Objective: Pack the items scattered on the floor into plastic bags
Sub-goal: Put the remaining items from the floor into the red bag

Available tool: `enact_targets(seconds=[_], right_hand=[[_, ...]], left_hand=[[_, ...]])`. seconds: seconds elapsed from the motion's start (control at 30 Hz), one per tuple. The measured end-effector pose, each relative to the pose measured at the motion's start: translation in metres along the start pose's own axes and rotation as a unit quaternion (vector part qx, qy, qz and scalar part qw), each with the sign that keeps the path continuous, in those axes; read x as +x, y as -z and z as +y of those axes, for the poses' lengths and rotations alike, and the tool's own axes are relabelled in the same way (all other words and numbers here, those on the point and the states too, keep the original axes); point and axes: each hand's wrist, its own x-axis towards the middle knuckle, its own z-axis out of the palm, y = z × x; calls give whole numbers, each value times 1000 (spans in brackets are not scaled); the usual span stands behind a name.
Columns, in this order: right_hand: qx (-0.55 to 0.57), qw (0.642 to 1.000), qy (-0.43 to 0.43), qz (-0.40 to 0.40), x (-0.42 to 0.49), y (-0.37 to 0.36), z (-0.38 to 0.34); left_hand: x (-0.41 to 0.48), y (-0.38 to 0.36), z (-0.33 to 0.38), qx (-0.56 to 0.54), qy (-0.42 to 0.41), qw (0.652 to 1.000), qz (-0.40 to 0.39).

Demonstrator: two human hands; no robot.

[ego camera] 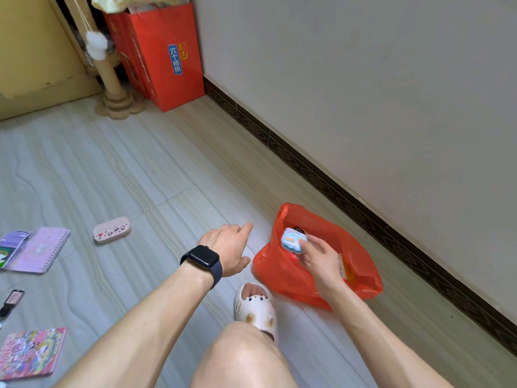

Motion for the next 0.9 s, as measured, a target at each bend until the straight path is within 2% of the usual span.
enact_targets(seconds=[0.1, 0.17, 0.23, 0.37, 0.43, 0.5, 0.57, 0.67, 0.8, 0.9], right_hand=[[-87, 989, -21, 118, 41, 32, 23], [-154, 977, -31, 142, 62, 48, 33], [-265, 957, -36, 113, 68, 55, 34], [-464, 885, -29, 11, 54, 49, 23], [-486, 872, 29, -45, 41, 31, 9], [-505, 846, 133, -105, 23, 2, -11], [-522, 799, 252, -159, 0, -29, -32], [-520, 735, 376, -219, -38, -76, -64], [-508, 638, 511, -271, -91, -137, -100], [-506, 573, 562, -315, -128, -185, -113]], left_hand=[[4, -4, -10, 31, 15, 999, -28], [7, -6, -17, 42, 25, 998, -35], [9, -6, -22, 47, 35, 998, -36], [10, -6, -28, 62, 50, 996, -37], [7, -4, -31, 66, 60, 995, -37], [1, 0, -37, 59, 69, 995, -36], [-10, 6, -45, 36, 83, 995, -30], [-36, 17, -71, -1, 123, 992, -15], [-92, 25, -125, -8, 206, 979, 1], [-151, 22, -168, -8, 276, 961, 9]])
